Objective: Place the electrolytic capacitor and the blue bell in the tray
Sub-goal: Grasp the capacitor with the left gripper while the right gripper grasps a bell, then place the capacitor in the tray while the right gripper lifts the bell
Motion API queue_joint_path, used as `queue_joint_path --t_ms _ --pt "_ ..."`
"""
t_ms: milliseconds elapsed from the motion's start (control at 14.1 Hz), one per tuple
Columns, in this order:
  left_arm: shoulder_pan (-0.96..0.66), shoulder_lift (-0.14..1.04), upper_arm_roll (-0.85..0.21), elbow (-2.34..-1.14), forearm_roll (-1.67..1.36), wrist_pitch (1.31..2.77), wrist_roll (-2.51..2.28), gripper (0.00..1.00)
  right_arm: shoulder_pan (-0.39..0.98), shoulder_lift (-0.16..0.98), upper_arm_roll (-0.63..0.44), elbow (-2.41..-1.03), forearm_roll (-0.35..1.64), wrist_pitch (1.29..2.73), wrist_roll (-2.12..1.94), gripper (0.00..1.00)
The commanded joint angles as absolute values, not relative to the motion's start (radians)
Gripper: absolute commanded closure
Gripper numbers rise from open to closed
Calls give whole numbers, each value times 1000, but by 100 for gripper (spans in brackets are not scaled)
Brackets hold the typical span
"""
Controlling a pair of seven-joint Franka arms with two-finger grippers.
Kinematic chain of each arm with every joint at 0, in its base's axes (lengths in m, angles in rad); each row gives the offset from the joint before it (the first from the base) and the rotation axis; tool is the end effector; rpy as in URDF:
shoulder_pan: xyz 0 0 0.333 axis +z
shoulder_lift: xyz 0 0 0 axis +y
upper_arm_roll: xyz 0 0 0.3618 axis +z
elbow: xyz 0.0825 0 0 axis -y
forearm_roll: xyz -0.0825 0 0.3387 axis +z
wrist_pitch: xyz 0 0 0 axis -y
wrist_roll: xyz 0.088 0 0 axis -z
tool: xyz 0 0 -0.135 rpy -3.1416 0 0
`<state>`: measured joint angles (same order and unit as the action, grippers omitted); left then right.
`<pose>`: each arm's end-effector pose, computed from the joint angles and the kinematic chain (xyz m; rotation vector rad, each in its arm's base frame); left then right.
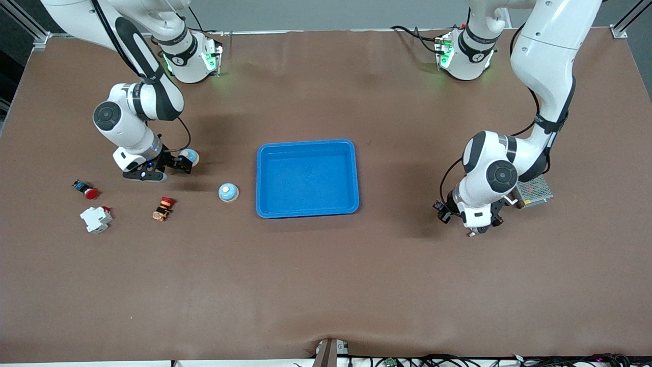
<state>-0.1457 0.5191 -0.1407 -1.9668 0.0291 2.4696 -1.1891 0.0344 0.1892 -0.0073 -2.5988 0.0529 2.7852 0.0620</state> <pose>0.5861 -0.1662 0.2544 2.8018 1.3495 -0.0665 0.4312 0.0098 0.2484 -3.1219 0.1318 0.0055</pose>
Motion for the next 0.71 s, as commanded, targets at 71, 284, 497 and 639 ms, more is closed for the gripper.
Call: queue_joint_path --t_ms 71,284,497,639 --pt "-276 450 -138 -1945 28 2402 -1342 100 43 172 -8 -2652 63 2815 90 0" --pt "-405 454 -138 -1887 26 2375 -1536 100 95 167 -8 -2678 64 2835 164 0" --pt "-526 498 -137 -1818 28 2376 -1736 100 112 167 -8 -2698 63 2864 184 0" --pt "-590 534 -137 -1783 28 2376 -1816 100 112 166 -9 -2703 63 2867 183 0"
